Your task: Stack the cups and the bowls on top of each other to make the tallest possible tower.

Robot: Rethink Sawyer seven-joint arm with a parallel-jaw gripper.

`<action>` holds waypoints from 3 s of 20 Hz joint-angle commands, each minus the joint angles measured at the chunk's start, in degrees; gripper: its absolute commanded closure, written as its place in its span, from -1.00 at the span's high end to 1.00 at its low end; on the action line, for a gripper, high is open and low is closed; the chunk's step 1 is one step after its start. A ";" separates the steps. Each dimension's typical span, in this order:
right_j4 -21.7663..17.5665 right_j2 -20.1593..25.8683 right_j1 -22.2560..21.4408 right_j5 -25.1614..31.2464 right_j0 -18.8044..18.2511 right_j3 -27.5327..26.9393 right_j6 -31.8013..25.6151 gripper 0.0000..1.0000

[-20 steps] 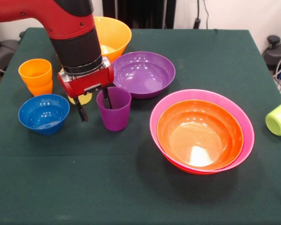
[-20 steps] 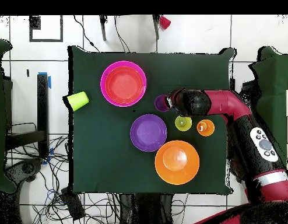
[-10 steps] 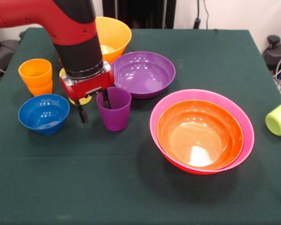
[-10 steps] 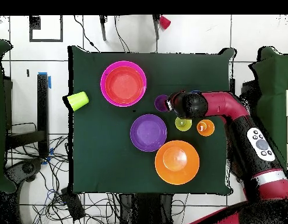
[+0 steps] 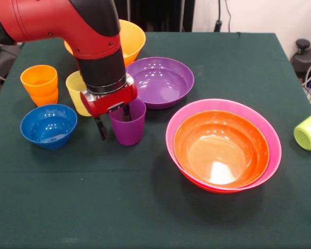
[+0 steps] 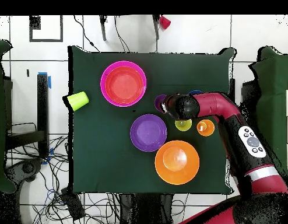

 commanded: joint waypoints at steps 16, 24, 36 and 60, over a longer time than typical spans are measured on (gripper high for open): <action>-2.23 -1.71 -0.40 -3.00 3.66 3.01 -7.05 -1.00; 9.11 4.24 -9.90 4.86 5.07 8.92 -4.21 -1.00; 21.52 3.88 -25.30 14.24 8.59 10.61 0.29 -1.00; 22.08 -7.53 -23.07 1.33 19.38 9.59 10.93 -1.00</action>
